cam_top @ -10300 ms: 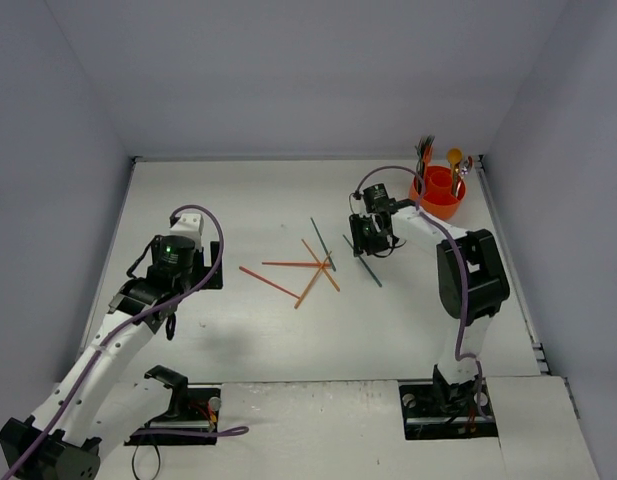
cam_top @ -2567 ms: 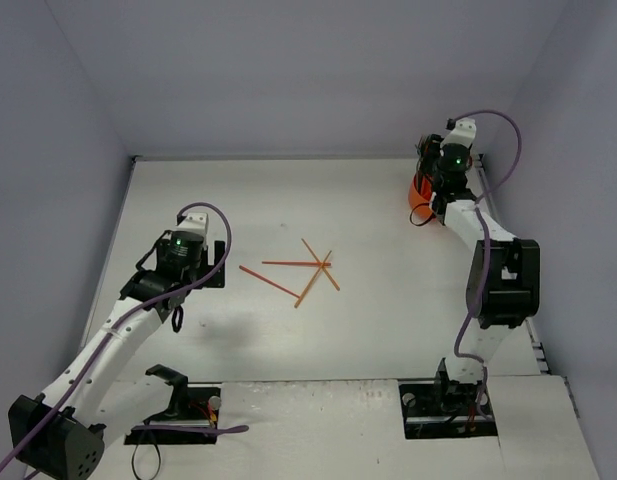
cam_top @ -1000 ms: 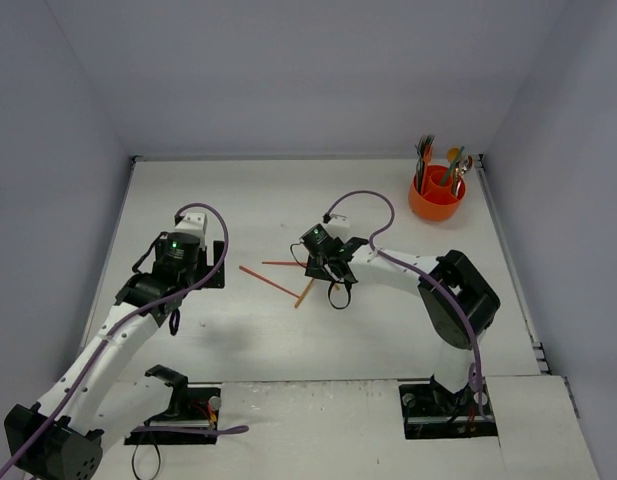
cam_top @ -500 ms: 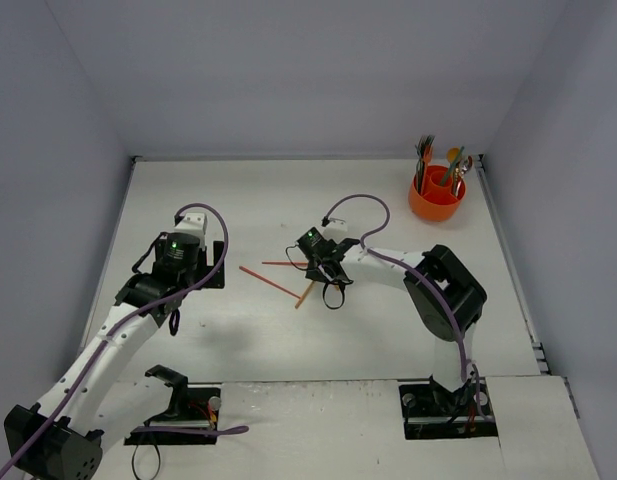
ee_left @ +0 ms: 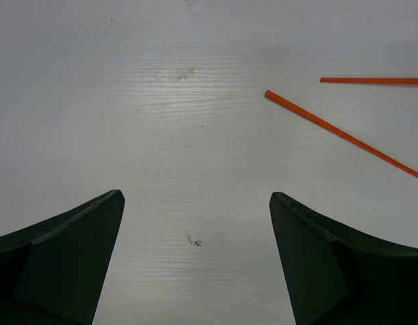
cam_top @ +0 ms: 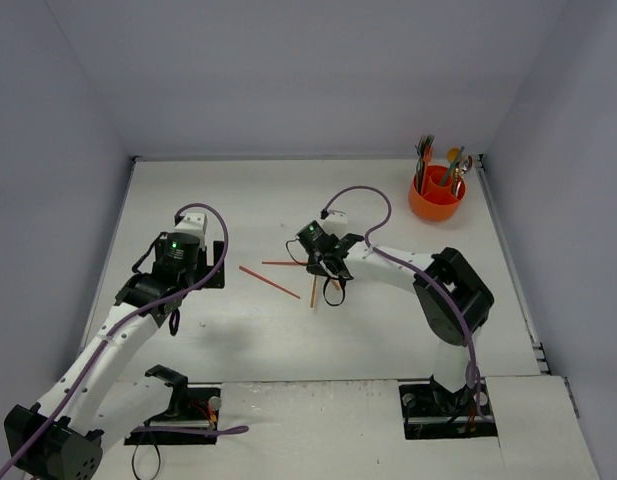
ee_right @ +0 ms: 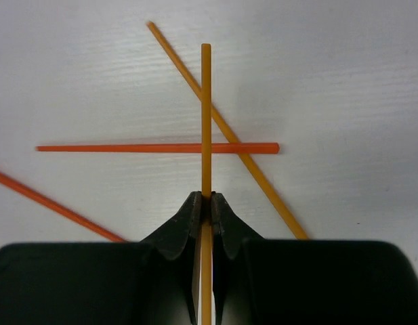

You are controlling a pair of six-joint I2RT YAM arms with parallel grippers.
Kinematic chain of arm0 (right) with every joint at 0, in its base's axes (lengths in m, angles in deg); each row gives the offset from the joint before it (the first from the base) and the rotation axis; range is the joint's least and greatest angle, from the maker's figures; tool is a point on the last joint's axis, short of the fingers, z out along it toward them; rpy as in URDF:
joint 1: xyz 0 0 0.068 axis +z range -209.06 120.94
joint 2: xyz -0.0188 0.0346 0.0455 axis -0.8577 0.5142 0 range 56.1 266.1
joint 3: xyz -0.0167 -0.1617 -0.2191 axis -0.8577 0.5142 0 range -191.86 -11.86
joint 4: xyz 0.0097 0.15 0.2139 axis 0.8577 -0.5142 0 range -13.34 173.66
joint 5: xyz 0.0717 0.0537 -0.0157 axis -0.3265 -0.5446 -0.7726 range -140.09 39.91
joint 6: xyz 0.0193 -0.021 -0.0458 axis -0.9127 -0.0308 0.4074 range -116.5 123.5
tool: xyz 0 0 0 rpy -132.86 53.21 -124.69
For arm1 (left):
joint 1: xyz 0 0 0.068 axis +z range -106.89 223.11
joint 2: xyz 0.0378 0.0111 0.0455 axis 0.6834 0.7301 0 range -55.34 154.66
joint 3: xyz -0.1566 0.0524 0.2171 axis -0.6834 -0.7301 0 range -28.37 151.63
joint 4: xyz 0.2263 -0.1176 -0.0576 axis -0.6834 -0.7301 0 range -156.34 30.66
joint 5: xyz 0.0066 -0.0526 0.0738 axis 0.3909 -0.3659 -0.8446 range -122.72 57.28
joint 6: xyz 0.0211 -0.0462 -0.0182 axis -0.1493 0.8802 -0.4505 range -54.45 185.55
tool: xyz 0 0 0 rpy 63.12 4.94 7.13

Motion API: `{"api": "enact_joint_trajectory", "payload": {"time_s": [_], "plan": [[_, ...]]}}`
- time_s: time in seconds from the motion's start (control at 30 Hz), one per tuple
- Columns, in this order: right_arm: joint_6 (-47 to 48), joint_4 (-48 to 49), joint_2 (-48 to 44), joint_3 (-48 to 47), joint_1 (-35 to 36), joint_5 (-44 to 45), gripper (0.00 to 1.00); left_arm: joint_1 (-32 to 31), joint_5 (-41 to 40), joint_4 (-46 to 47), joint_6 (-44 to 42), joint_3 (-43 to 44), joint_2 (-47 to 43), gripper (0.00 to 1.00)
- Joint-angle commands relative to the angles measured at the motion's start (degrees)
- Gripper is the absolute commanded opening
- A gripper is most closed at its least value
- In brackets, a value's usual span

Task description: Sort the eating utensils into containers

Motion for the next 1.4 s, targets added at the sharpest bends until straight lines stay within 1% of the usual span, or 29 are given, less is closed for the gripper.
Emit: {"api": "enact_joint_trajectory", "payload": {"time_s": [0.0, 0.1, 0.13, 0.23, 0.27, 0.3, 0.37, 0.4, 0.47, 0.53, 0.6, 0.73, 0.93, 1.13, 1.37], "plan": [[6.74, 0.9, -11.95, -6.56, -3.94, 3.85, 0.0, 0.25, 0.04, 1.77, 0.3, 2.46, -0.09, 0.87], [13.34, 1.13, -15.12, -9.39, -8.89, 5.26, 0.0, 0.25, -0.07, 1.77, 0.2, 2.47, -0.17, 0.87], [18.12, 1.42, -16.05, -10.5, -10.29, 7.82, 0.0, 0.25, -0.01, 1.77, 0.15, 2.42, -0.11, 0.87], [27.85, 4.12, -18.31, -13.6, -14.53, 14.33, 0.0, 0.25, -0.07, 1.78, 0.12, 2.48, -0.17, 0.87], [30.53, 6.15, -19.18, -13.61, -16.8, 13.89, 0.0, 0.25, -0.07, 1.83, 0.12, 2.42, -0.17, 0.87], [32.7, 8.8, -19.93, -13.48, -18.9, 13.05, 0.0, 0.25, -0.07, 1.82, 0.12, 2.39, -0.17, 0.87], [36.36, 17.35, -21.46, -12.47, -24.21, 6.21, 0.0, 0.25, -0.07, 1.77, 0.12, 2.48, -0.09, 0.87], [37.99, 19.98, -21.71, -11.81, -28.02, 3.66, 0.0, 0.25, -0.07, 1.77, 0.12, 2.48, 0.0, 0.87], [41.76, 28.76, -22.5, -8.36, -31.4, 0.46, 0.0, 0.25, -0.07, 1.86, 0.03, 2.43, 0.19, 0.87], [43.16, 37.0, -22.52, -5.11, -34.4, -1.78, 0.0, 0.25, -0.07, 1.86, 0.1, 2.39, 0.44, 0.87], [42.45, 42.35, -20.71, -4.38, -38.93, -4.07, 0.0, 0.25, -0.07, 1.85, -0.05, 2.47, 0.66, 0.87], [42.78, 48.7, -15.99, -5.85, -44.12, -6.76, 0.0, 0.25, -0.24, 1.86, -0.14, 2.31, 1.31, 0.87], [44.01, 53.27, -7.44, -9.75, -47.07, -7.55, 0.0, 0.25, -0.78, 2.0, -0.23, 2.17, 1.5, 0.87], [45.06, 55.54, -0.7, -12.28, -47.98, -7.09, 0.0, 0.25, -1.05, 2.03, -0.32, 2.04, 1.99, 0.87], [47.36, 57.21, 3.28, -12.0, -48.52, -6.68, 0.0, 0.25, -1.13, 1.86, -0.32, 1.9, 2.72, 0.87]]}}
